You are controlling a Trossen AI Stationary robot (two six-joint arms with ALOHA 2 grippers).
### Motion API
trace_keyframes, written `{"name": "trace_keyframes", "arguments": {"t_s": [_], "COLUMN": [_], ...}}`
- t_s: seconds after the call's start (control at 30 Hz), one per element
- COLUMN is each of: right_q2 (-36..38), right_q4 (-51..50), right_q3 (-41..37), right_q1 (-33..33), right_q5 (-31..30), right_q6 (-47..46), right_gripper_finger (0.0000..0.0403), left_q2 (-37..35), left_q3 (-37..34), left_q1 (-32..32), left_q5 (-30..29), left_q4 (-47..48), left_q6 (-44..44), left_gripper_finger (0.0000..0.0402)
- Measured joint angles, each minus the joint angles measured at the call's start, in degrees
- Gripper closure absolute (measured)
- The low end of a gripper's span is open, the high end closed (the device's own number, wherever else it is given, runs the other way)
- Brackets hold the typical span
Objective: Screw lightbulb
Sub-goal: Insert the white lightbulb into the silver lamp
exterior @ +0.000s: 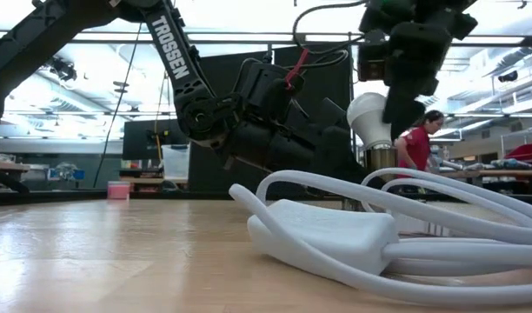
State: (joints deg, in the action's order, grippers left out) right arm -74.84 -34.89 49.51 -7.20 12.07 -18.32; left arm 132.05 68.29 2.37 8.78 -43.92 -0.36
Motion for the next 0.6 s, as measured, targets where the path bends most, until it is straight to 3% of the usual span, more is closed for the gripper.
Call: {"name": "trace_keyframes", "arguments": {"t_s": [0.4, 0.6], "right_q2": [-14.88, -18.72], "right_q4": [-14.86, -21.84], "right_q3": [16.31, 22.59], "right_q1": [1.13, 1.35], "right_q5": [1.13, 1.12], "right_q6": [6.01, 8.32], "right_gripper_finger": [0.0080, 0.0080], "left_q2": [-0.02, -0.04], "left_q3": [0.00, 0.00], "left_q1": [-0.02, -0.02], "left_q5": [0.01, -0.02], "left_q4": [0.64, 0.90], "left_q6": [-0.36, -1.12], "left_gripper_finger": [0.0198, 0.0198]}}
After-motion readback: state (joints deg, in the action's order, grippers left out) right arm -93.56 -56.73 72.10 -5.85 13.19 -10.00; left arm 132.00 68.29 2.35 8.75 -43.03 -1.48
